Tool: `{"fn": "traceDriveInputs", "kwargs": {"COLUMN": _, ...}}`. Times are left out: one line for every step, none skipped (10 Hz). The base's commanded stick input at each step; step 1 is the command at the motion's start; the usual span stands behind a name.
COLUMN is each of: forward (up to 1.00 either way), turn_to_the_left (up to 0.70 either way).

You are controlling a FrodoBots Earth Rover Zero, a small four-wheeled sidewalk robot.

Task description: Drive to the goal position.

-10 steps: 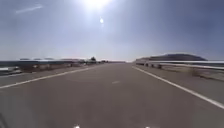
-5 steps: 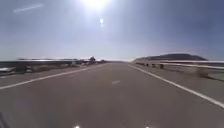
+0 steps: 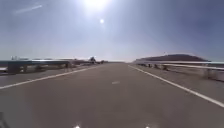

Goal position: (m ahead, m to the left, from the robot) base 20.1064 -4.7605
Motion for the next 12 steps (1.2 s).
{"fn": "traceDriveInputs", "kwargs": {"forward": 1.00, "turn_to_the_left": 0.00}}
{"fn": "traceDriveInputs", "kwargs": {"forward": 1.00, "turn_to_the_left": 0.00}}
{"fn": "traceDriveInputs", "kwargs": {"forward": 1.00, "turn_to_the_left": 0.00}}
{"fn": "traceDriveInputs", "kwargs": {"forward": 1.00, "turn_to_the_left": 0.00}}
{"fn": "traceDriveInputs", "kwargs": {"forward": 1.00, "turn_to_the_left": 0.00}}
{"fn": "traceDriveInputs", "kwargs": {"forward": 1.00, "turn_to_the_left": 0.00}}
{"fn": "traceDriveInputs", "kwargs": {"forward": 1.00, "turn_to_the_left": 0.00}}
{"fn": "traceDriveInputs", "kwargs": {"forward": 1.00, "turn_to_the_left": 0.00}}
{"fn": "traceDriveInputs", "kwargs": {"forward": 1.00, "turn_to_the_left": 0.00}}
{"fn": "traceDriveInputs", "kwargs": {"forward": 1.00, "turn_to_the_left": 0.00}}
{"fn": "traceDriveInputs", "kwargs": {"forward": 1.00, "turn_to_the_left": 0.00}}
{"fn": "traceDriveInputs", "kwargs": {"forward": 1.00, "turn_to_the_left": 0.00}}
